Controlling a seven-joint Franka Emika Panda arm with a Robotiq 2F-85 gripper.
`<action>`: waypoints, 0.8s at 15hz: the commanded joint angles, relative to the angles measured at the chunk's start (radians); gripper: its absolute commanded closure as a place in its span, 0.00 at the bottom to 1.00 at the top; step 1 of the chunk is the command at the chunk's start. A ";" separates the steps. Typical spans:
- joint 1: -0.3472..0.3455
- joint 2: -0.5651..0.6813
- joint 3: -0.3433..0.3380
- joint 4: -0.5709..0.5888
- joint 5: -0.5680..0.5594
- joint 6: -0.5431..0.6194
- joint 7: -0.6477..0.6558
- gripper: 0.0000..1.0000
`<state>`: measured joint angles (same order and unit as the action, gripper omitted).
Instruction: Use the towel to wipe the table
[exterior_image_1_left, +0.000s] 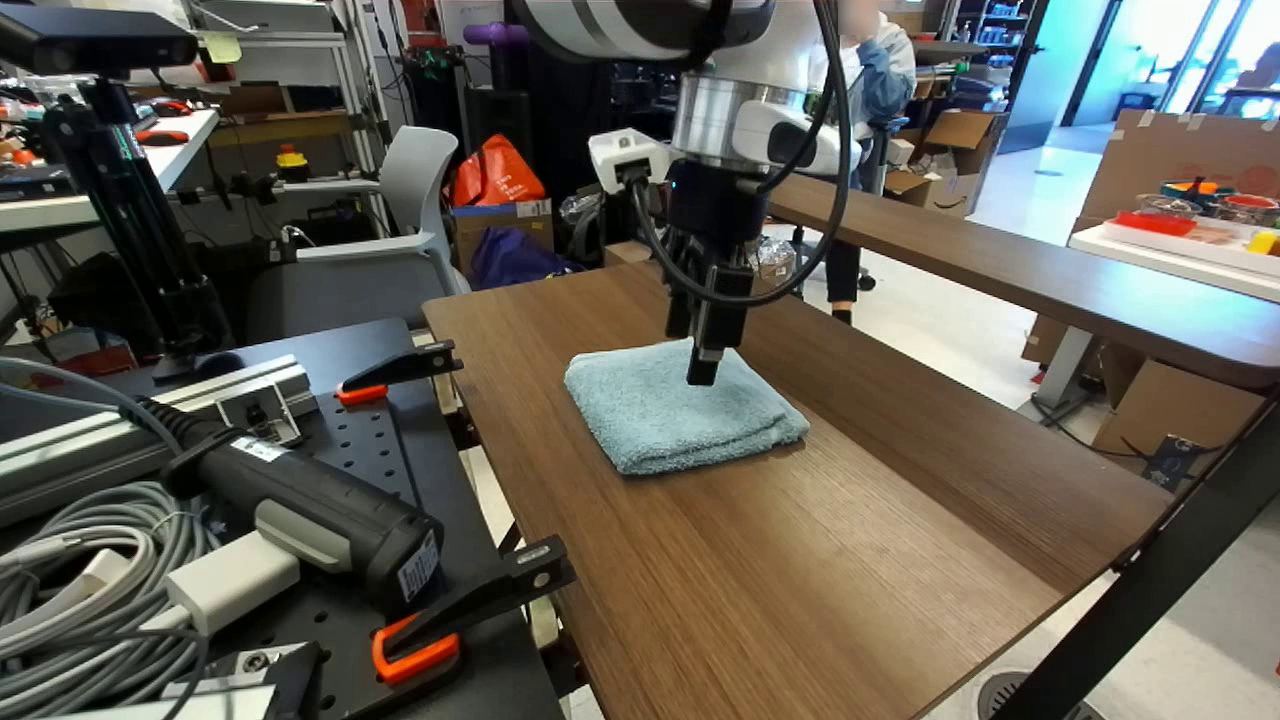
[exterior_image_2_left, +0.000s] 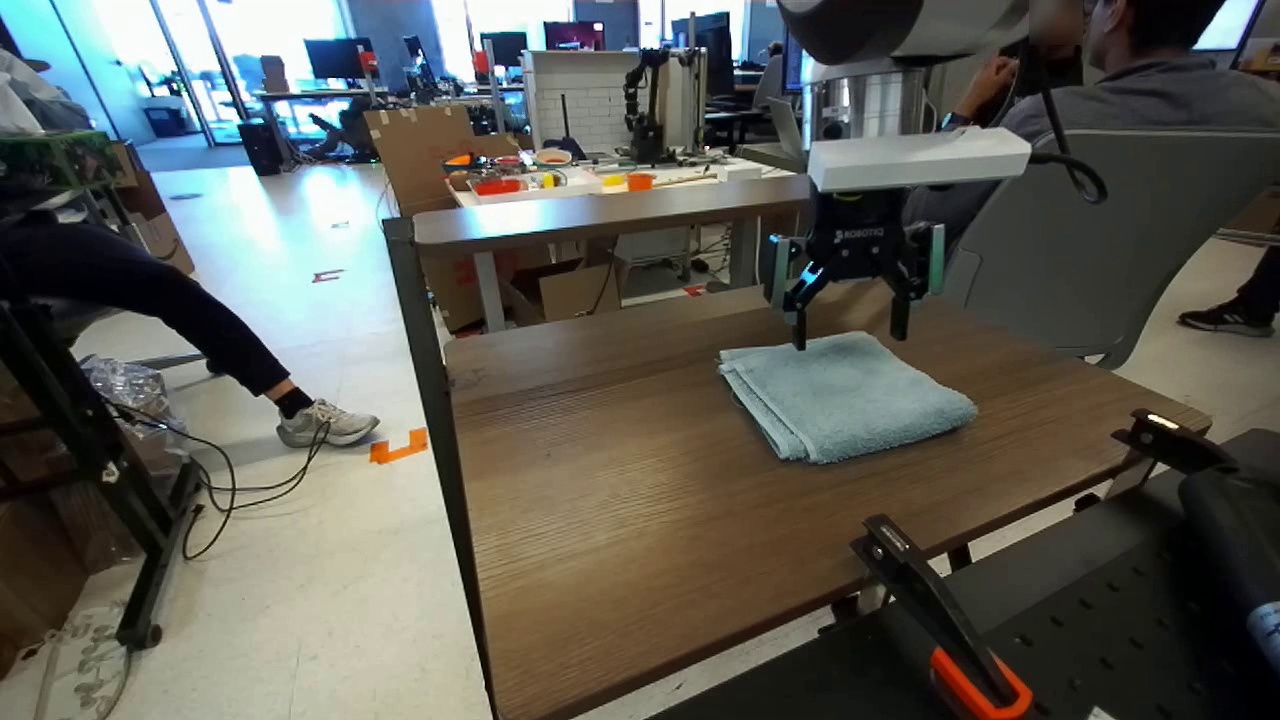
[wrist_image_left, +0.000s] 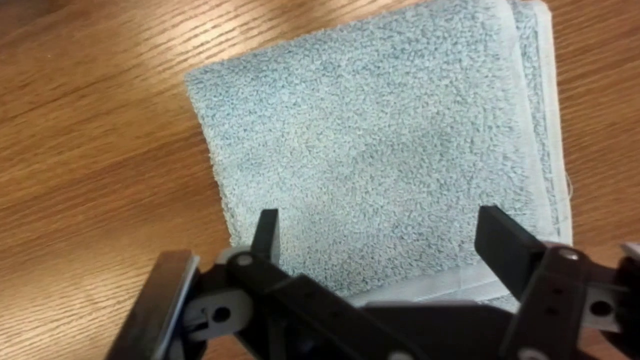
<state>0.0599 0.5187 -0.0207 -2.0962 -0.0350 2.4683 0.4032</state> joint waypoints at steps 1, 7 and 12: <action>0.013 0.022 -0.013 -0.041 0.031 0.132 -0.018 0.00; 0.023 0.028 -0.023 -0.043 0.027 0.123 -0.018 0.00; 0.023 0.028 -0.023 -0.043 0.027 0.123 -0.019 0.00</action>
